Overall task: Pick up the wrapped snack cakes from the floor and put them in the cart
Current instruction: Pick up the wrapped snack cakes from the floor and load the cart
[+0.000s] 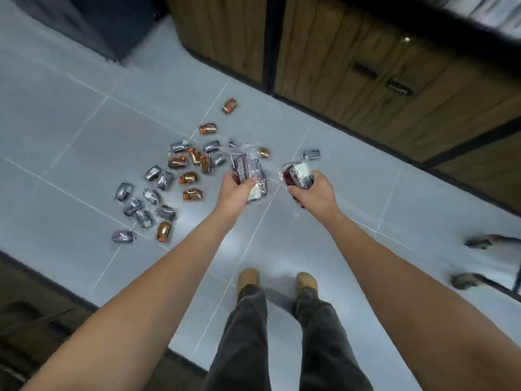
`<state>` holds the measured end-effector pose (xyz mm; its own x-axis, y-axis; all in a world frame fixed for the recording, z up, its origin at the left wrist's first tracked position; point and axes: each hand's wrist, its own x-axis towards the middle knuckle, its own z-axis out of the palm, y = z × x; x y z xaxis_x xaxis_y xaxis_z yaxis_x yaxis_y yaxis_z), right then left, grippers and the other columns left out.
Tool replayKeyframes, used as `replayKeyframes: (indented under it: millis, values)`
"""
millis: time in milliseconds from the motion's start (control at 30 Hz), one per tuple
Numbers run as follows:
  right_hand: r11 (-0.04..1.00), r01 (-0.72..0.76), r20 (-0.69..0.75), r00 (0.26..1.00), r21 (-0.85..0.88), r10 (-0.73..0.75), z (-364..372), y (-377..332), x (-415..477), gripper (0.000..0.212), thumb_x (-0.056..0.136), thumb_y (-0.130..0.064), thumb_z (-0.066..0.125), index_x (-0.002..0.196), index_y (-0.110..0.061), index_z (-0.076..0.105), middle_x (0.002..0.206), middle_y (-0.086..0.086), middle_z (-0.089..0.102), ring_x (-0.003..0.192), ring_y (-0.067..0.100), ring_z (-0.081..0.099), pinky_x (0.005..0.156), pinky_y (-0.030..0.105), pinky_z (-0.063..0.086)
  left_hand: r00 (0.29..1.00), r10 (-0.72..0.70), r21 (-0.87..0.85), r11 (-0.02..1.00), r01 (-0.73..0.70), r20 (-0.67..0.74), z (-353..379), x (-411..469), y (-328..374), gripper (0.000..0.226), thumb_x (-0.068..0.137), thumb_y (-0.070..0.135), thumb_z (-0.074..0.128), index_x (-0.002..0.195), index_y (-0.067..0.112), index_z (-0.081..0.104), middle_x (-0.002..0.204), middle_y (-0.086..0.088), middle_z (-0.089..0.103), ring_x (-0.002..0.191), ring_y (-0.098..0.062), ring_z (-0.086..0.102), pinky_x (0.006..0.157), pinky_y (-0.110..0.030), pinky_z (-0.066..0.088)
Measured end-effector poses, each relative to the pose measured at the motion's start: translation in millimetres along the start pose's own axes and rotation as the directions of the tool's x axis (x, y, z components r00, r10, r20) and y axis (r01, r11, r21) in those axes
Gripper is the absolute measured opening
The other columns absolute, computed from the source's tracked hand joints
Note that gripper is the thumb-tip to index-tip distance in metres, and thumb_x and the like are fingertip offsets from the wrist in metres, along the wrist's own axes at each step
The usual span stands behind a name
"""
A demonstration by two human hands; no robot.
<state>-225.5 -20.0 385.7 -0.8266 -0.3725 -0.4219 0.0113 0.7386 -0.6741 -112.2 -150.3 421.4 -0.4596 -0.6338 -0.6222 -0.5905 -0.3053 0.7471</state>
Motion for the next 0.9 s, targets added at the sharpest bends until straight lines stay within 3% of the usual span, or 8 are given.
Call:
replayKeyframes:
  millis: [67, 167, 300, 367, 533, 633, 767, 900]
  values:
    - [0.998, -0.037, -0.057, 0.998, 0.047, 0.039, -30.4, 4.0, -13.0, 0.031, 0.072, -0.027, 0.075, 0.091, -0.012, 0.056, 0.093, 0.010, 0.064, 0.093, 0.030, 0.061, 0.081, 0.040, 0.051, 0.997, 0.040, 0.070, 0.997, -0.044, 0.058, 19.5, -14.5, 27.3, 0.055, 0.092, 0.017, 0.056, 0.141, 0.011, 0.031, 0.108, 0.007, 0.035, 0.086, -0.005, 0.041, 0.046, -0.008, 0.033]
    - [0.992, -0.080, -0.127, 0.988, 0.096, 0.092, -78.4, 16.1, -36.2, 0.039, 0.074, -0.028, 0.074, 0.102, -0.005, 0.059, 0.103, 0.018, 0.063, 0.099, 0.034, 0.059, 0.087, 0.046, 0.050, 0.987, 0.096, 0.148, 0.982, -0.115, 0.129, 54.2, -37.5, 53.6, 0.046, 0.090, 0.018, 0.057, 0.130, 0.014, 0.034, 0.105, 0.004, 0.044, 0.092, -0.016, 0.051, 0.075, -0.025, 0.044]
    - [0.975, -0.097, -0.303, 0.940, 0.201, 0.156, -142.5, 47.5, -73.6, 0.035, 0.073, -0.026, 0.076, 0.098, -0.010, 0.059, 0.101, 0.014, 0.063, 0.096, 0.029, 0.059, 0.083, 0.040, 0.049, 0.951, 0.129, 0.237, 0.951, -0.199, 0.281, 112.2, -69.9, 68.8, 0.044, 0.090, 0.019, 0.057, 0.126, 0.014, 0.032, 0.084, 0.009, 0.046, 0.070, -0.010, 0.051, 0.050, -0.018, 0.039]
    - [0.968, -0.114, -0.377, 0.906, 0.226, 0.195, -170.1, 69.4, -94.0, 0.032, 0.073, -0.029, 0.075, 0.094, -0.016, 0.055, 0.100, 0.008, 0.061, 0.091, 0.024, 0.057, 0.075, 0.033, 0.046, 0.918, 0.158, 0.250, 0.933, -0.259, 0.364, 145.2, -89.6, 70.4, 0.046, 0.090, 0.015, 0.057, 0.128, 0.011, 0.031, 0.084, 0.008, 0.045, 0.069, -0.007, 0.050, 0.049, -0.017, 0.039]
    - [0.940, -0.165, -0.524, 0.795, 0.298, 0.306, -230.8, 132.6, -146.4, 0.028, 0.073, -0.032, 0.075, 0.073, -0.028, 0.047, 0.075, -0.012, 0.051, 0.078, 0.016, 0.052, 0.065, 0.026, 0.038, 0.831, 0.176, 0.217, 0.918, -0.332, 0.527, 232.4, -150.8, 53.3, 0.041, 0.087, 0.010, 0.056, 0.121, 0.014, 0.034, 0.096, 0.005, 0.051, 0.080, -0.009, 0.053, 0.083, -0.037, 0.051]
    - [0.915, -0.212, -0.552, 0.742, 0.342, 0.379, -265.7, 175.8, -175.3, 0.029, 0.072, -0.035, 0.074, 0.089, -0.018, 0.058, 0.088, 0.001, 0.062, 0.087, 0.021, 0.058, 0.072, 0.030, 0.047, 0.776, 0.159, 0.247, 0.892, -0.378, 0.611, 282.9, -190.3, 37.1, 0.036, 0.085, 0.013, 0.057, 0.112, 0.019, 0.034, 0.104, 0.000, 0.055, 0.089, -0.018, 0.058, 0.089, -0.042, 0.051]
    - [0.889, -0.230, -0.606, 0.663, 0.395, 0.441, -316.9, 237.7, -210.2, 0.031, 0.071, -0.034, 0.075, 0.094, -0.019, 0.060, 0.089, 0.000, 0.063, 0.084, 0.018, 0.057, 0.071, 0.025, 0.041, 0.721, 0.153, 0.291, 0.843, -0.452, 0.675, 349.8, -241.2, 17.9, 0.036, 0.085, 0.016, 0.058, 0.114, 0.017, 0.036, 0.105, -0.002, 0.055, 0.093, -0.022, 0.057, 0.091, -0.042, 0.050]
    - [0.863, -0.232, -0.602, 0.636, 0.448, 0.483, -369.4, 299.4, -238.8, 0.033, 0.071, -0.030, 0.073, 0.095, -0.010, 0.062, 0.090, 0.008, 0.067, 0.085, 0.026, 0.064, 0.075, 0.040, 0.055, 0.670, 0.150, 0.292, 0.816, -0.499, 0.727, 416.2, -286.3, 2.0, 0.037, 0.085, 0.014, 0.059, 0.117, 0.014, 0.039, 0.110, -0.004, 0.056, 0.093, -0.021, 0.057, 0.088, -0.038, 0.049]
